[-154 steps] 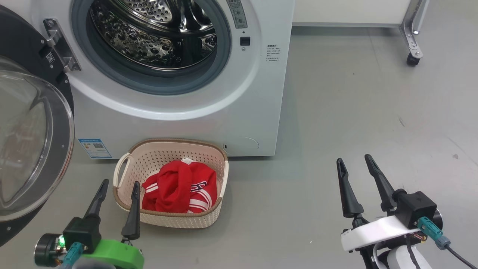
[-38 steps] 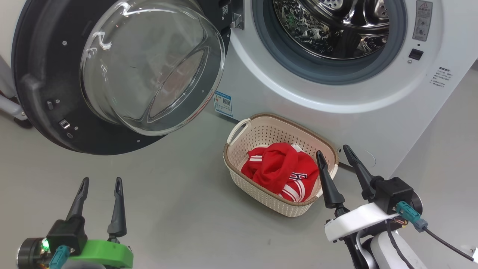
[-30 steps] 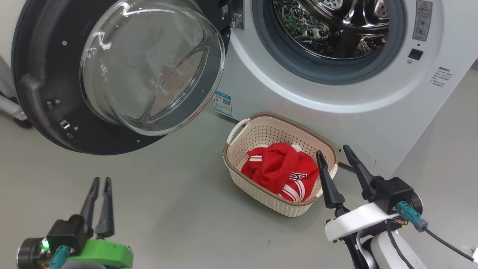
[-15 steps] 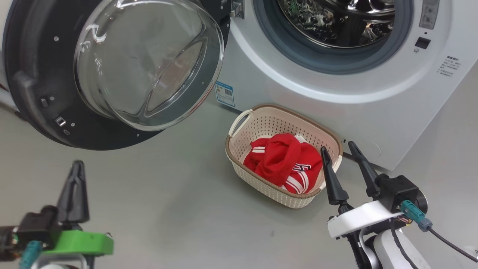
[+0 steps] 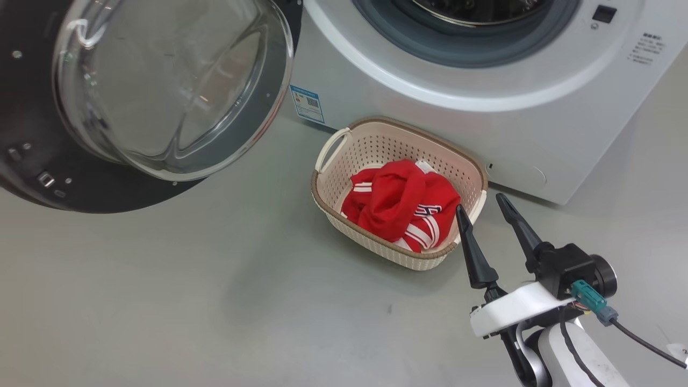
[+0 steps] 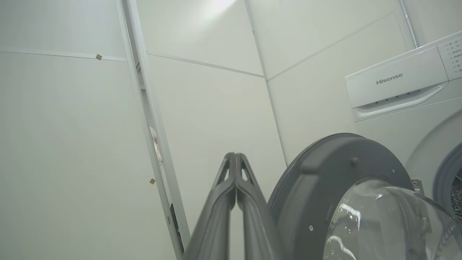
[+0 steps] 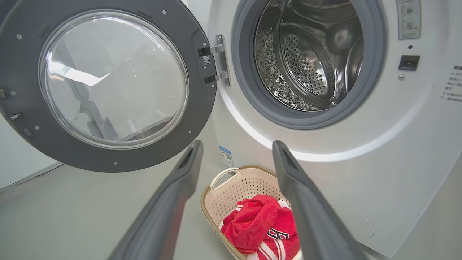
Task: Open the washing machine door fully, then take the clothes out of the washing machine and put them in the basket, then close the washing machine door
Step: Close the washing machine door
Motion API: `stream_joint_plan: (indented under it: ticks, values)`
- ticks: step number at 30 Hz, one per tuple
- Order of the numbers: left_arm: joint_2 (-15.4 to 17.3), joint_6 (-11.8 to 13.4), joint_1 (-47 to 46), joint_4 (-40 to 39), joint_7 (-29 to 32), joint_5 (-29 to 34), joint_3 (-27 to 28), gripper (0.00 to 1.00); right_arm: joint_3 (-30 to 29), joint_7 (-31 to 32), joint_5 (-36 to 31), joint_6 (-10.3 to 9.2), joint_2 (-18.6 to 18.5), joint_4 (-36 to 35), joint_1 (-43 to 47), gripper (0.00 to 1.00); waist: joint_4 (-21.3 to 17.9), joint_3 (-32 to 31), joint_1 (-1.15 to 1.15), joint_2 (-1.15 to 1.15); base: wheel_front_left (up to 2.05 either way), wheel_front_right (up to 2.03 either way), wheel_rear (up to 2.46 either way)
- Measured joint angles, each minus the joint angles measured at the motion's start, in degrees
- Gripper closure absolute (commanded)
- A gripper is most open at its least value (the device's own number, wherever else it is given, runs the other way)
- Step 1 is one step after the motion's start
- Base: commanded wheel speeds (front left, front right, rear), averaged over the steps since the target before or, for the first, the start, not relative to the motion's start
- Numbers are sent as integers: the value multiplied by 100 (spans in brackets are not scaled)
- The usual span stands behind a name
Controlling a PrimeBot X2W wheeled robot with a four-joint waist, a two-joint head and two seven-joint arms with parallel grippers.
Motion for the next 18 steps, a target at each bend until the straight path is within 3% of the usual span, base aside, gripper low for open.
stream_joint_plan:
  ticks: [5, 6, 14, 18]
  values:
    - [474, -49, -513, 223, 193, -402, 553, 100, 19, 70, -70, 1, -43, -56, -113, 0, -157, 196, 0, 0, 0, 0, 0]
    - [539, -75, -739, 441, 339, -742, 782, 100, 20, 76, -74, 1, -64, -58, -135, 0, -223, 262, 0, 0, 0, 0, 0]
    - [697, -60, -1640, 1830, 1232, -2221, 1618, 100, 55, 125, -75, 10, -96, -81, -214, 0, -466, 444, 0, 0, 0, 0, 0]
    - [737, 148, -2019, 2538, 1706, -2810, 1992, 100, 69, 125, -75, 12, -96, -81, -241, 0, -566, 497, 0, 0, 0, 0, 0]
